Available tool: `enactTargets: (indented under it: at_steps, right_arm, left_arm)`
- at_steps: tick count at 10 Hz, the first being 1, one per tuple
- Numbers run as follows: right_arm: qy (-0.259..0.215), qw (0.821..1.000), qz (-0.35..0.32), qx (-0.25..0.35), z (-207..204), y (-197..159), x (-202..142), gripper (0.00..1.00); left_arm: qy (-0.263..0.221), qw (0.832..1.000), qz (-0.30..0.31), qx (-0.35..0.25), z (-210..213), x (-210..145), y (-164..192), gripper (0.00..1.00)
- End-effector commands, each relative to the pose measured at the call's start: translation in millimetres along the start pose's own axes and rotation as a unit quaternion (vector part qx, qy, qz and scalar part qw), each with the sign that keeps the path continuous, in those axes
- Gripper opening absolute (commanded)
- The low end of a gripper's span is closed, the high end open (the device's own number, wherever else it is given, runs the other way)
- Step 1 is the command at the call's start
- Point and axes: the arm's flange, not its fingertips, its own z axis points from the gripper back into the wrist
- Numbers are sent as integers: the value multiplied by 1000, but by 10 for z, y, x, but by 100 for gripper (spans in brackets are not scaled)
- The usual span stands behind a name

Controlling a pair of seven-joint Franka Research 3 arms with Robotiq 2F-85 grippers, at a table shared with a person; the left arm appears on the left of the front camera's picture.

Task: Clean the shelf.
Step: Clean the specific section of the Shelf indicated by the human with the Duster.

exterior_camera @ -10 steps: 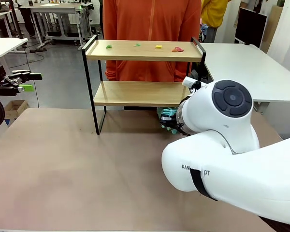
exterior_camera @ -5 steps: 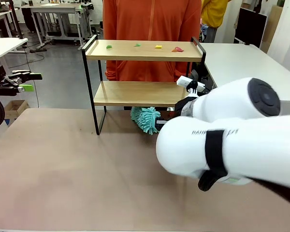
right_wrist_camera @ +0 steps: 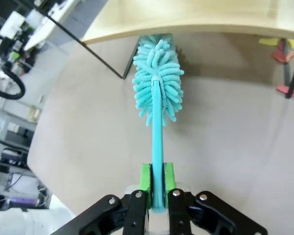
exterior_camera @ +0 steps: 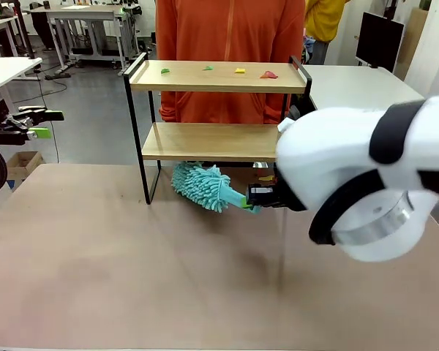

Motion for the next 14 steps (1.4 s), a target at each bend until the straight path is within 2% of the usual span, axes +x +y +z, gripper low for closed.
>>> enactTargets:
  at_steps: [1, 2, 3, 7, 8, 10, 11, 14]
  right_arm:
    - [36, 999, 15, 19, 1072, -761, -666, 14]
    - [42, 999, -2, 17, 1112, -835, -624, 14]
    - [14, 1000, 3, 12, -29, -135, 45, 14]
    - [25, 1000, 6, 18, -51, -211, 62, 14]
    - [22, 997, 28, 74, 62, -331, 104, 14]
    - [21, 991, 57, 121, 251, -555, 72, 14]
    - [43, 986, 63, 152, 331, -628, 29, 14]
    - [104, 976, 131, 141, 737, -811, -61, 14]
  left_arm:
    - [-4, 1000, -8, -1, -3, 17, -21, 100]
    - [-4, 1000, -8, -1, -3, 17, -21, 100]
    - [-4, 1000, -8, -1, -3, 17, -21, 100]
    - [-4, 1000, -8, -1, -3, 17, -21, 100]
    - [-4, 1000, -8, -1, -3, 17, -21, 100]
    - [-4, 1000, -8, -1, -3, 17, -21, 100]
    - [-4, 1000, -8, -1, -3, 17, -21, 100]
    - [-4, 1000, -8, -1, -3, 17, -21, 100]
